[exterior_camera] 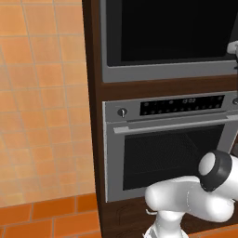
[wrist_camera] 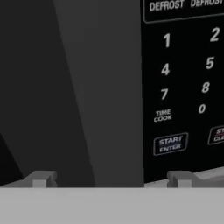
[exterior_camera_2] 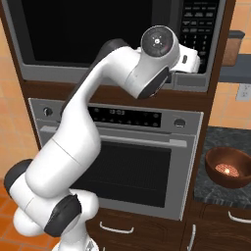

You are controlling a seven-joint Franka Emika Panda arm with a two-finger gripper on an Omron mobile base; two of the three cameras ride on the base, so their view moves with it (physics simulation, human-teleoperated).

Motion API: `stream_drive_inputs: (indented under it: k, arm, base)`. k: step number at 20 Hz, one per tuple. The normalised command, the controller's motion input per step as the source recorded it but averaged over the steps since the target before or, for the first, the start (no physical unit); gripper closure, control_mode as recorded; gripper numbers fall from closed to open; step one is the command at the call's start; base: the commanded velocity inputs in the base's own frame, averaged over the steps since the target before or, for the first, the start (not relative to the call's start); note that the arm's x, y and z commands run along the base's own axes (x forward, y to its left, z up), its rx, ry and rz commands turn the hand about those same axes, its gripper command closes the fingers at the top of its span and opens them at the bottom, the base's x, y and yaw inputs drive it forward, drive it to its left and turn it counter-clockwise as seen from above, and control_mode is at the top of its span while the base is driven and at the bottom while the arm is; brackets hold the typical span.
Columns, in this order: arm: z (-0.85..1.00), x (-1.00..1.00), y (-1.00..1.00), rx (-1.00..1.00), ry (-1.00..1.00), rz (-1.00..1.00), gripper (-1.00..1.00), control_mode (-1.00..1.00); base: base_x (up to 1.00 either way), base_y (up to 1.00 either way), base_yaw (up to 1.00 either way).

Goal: Open the microwave, place the bowl with waffle inside the microwave, then close the microwave door and turn it on.

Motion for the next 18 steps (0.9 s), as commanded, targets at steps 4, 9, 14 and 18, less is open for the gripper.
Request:
stream_drive_inputs:
  k: [4,9,14,18]
  arm:
    - [0.03,0.13,0.0,-0.03,0.02,0.0,-1.0,-1.0]
    - [0.0,0.1,0.0,-0.01,0.01,0.0,1.0,-1.0]
    - [0.01,-0.08,0.12,0.0,0.0,0.02,1.0,-1.0]
    - [0.24,-0.67,0.47,0.0,-0.06,0.06,1.0,-1.0]
  base:
    - [0.0,0.0,0.0]
    - [0.0,0.0,0.0]
    - [0.0,0.0,0.0]
    - [0.0,0.0,0.0]
